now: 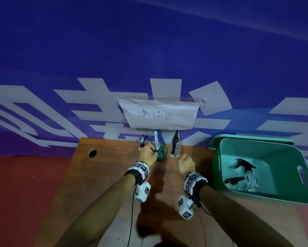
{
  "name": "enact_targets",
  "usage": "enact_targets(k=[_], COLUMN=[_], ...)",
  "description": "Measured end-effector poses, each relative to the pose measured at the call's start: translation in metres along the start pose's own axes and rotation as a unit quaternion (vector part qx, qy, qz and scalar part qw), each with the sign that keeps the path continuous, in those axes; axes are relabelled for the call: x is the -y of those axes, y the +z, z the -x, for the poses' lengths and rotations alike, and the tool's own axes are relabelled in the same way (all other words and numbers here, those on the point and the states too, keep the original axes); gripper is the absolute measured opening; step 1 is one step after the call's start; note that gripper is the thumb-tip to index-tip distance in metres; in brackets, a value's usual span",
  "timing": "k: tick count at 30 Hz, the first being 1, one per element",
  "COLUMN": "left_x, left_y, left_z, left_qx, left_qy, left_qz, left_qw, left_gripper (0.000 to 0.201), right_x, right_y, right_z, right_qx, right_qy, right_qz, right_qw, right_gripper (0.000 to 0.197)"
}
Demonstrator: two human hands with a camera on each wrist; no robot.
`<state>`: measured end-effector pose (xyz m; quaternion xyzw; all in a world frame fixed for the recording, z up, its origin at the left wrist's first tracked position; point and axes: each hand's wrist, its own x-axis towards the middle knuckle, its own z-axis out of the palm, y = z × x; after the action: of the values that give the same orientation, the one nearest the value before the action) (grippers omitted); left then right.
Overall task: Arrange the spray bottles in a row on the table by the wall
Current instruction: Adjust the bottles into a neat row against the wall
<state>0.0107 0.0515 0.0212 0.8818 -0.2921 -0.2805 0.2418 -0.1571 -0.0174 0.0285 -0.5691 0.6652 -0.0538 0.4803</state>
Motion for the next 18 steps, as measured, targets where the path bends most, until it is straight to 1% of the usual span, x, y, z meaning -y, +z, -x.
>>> enact_targets(k=[2,4,6,9,11,13,14,15,16,18], left_x=[0.013,0.023,0.027,0.031,0.032,0.031,0.031,0.032,0.033,0.037], left_y=[-0.009,-0.017,-0.025,-0.034,-0.036,-0.039,-0.039,-0.04,-0.041,-0.042], left_z=[0.002,0.003,0.003,-0.001,-0.007,-0.013,-0.016,-0.02,-0.023,-0.03], left_qx=[-0.03,-0.044,-0.048,-0.048,-0.04,-0.031,-0.024,-0.016,0.0,0.035], left_qy=[-0.022,-0.043,-0.057,-0.057,-0.055,-0.045,-0.039,-0.03,-0.024,-0.023], left_qz=[-0.003,-0.007,-0.035,-0.076,-0.093,-0.12,-0.135,-0.139,-0.134,-0.106], left_qw=[0.999,0.998,0.997,0.994,0.993,0.991,0.99,0.99,0.991,0.994], left_gripper=[0.01,0.009,0.014,0.024,0.028,0.033,0.035,0.036,0.037,0.037], right_x=[-0.015,-0.021,-0.016,0.002,0.014,0.028,0.035,0.041,0.047,0.055], right_y=[0.014,0.026,0.034,0.045,0.055,0.065,0.07,0.077,0.084,0.098], right_z=[0.003,0.006,0.011,0.013,0.011,0.01,0.009,0.007,0.005,0.0], right_qx=[0.04,0.083,0.116,0.166,0.184,0.193,0.195,0.195,0.195,0.199], right_qy=[-0.007,-0.035,-0.079,-0.159,-0.209,-0.24,-0.254,-0.262,-0.266,-0.266], right_qz=[0.052,0.118,0.162,0.199,0.21,0.222,0.223,0.217,0.208,0.196], right_qw=[0.998,0.989,0.977,0.953,0.937,0.925,0.921,0.92,0.921,0.923], right_gripper=[0.042,0.035,0.031,0.019,0.015,0.01,0.012,0.017,0.022,0.024])
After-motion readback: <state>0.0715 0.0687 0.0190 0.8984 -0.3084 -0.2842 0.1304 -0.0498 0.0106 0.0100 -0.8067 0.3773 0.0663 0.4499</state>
